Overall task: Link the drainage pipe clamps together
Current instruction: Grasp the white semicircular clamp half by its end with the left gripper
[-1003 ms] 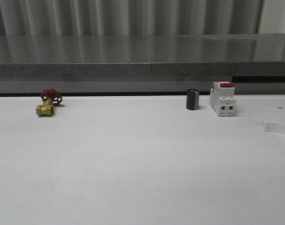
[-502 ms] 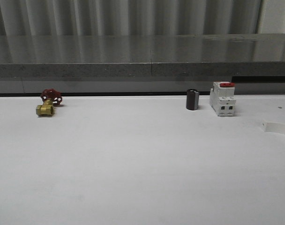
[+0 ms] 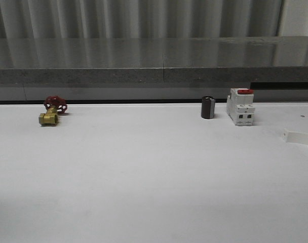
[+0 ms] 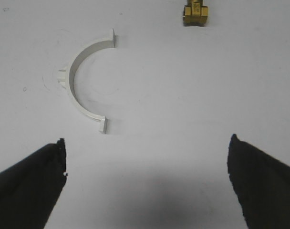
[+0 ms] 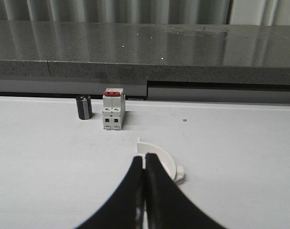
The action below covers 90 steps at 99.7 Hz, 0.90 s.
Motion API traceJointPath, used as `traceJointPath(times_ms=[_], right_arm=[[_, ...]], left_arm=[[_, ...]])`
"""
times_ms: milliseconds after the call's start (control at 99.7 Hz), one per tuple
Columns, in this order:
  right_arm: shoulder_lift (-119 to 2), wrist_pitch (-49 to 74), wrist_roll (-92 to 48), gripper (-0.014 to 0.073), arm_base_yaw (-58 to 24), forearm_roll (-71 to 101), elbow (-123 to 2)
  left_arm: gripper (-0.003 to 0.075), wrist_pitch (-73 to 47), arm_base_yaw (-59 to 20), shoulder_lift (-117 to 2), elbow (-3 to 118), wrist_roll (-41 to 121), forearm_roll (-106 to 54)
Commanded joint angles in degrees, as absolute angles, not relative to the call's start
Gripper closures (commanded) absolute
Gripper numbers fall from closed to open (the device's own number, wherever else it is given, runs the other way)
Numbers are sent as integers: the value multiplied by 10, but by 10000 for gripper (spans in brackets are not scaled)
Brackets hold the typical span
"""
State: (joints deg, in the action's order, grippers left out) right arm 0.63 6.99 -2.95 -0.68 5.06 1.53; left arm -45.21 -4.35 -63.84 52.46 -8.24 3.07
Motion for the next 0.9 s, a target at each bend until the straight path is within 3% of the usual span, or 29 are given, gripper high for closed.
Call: traceJointPath(times_ms=[0,522,893], right_arm=[[14,23,-30,711,-4,47,7],[14,23,-30,711,-4,47,7],[14,23,-30,711,-4,47,7]], left_arm=[[60,-419,-38,-679,571,-78,44],[60,-420,105,-959,729,83,-26],[60,-362,118,-1063,740,99,-27]])
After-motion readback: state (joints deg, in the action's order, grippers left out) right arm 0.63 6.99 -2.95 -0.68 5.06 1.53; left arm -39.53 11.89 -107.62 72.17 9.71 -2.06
